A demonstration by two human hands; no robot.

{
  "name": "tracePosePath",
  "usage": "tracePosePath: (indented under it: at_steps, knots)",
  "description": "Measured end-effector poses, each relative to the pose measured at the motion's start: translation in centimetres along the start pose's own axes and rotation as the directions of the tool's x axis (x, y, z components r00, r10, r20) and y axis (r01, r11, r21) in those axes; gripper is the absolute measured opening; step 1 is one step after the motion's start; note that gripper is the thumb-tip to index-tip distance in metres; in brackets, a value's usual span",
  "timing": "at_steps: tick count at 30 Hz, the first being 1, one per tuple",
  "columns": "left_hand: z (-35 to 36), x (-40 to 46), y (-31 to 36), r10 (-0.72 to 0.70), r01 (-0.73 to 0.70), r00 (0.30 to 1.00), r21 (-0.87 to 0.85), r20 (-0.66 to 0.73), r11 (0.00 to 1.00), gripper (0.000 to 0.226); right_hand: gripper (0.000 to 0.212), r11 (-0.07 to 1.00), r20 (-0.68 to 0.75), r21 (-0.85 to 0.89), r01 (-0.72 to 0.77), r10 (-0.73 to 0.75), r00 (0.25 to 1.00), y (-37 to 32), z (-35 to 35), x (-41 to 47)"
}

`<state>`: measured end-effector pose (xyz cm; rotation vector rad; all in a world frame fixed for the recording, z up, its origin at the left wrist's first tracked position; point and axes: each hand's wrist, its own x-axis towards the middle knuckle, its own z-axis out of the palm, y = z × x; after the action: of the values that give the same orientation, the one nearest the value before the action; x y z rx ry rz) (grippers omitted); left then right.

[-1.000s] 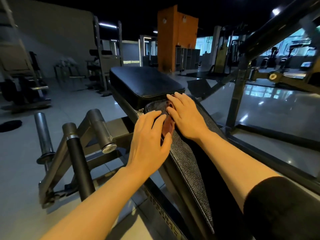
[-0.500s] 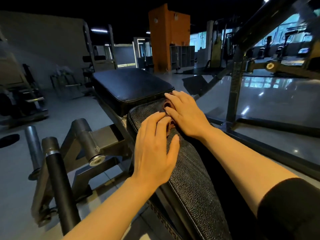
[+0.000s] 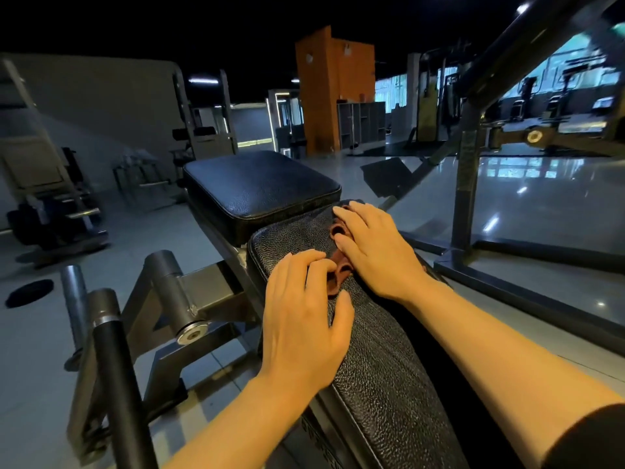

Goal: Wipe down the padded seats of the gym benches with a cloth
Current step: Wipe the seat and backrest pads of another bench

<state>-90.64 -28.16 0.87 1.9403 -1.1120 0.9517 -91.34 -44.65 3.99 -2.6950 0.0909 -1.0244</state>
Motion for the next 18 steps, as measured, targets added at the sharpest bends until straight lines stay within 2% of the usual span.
tracePosePath:
  at_steps: [5,9,12,15,18]
  knots:
    - [0.3,0.1,0.0,0.008,-0.009,1.0,0.035,0.014,0.999,0.029,0.05,0.989,0.039,0.004,-0.149,0.149,0.988,2.3,0.8,3.1]
    - [0.1,0.2,0.2,0.003,-0.006,0.999,0.079,0.038,0.997,0.028,0.042,0.986,0.019,-0.089,-0.139,0.142,0.99,0.9,0.6,2.6]
    - [-0.2,0.1,0.4,0.002,-0.008,0.998,0.097,0.061,0.995,0.025,0.042,0.973,-0.022,-0.002,-0.232,0.232,0.972,0.0,0.3,0.8]
    - [-0.4,-0.9,1.1,0.012,-0.022,0.995,0.11,0.097,0.994,0.025,0.041,0.973,-0.003,-0.041,-0.228,0.228,0.974,0.1,-0.9,-2.3]
    - [-0.3,-2.8,3.1,0.049,-0.064,0.988,0.104,0.145,0.992,0.023,0.029,0.983,-0.004,-0.084,-0.163,0.164,0.987,-0.1,-1.6,-6.4]
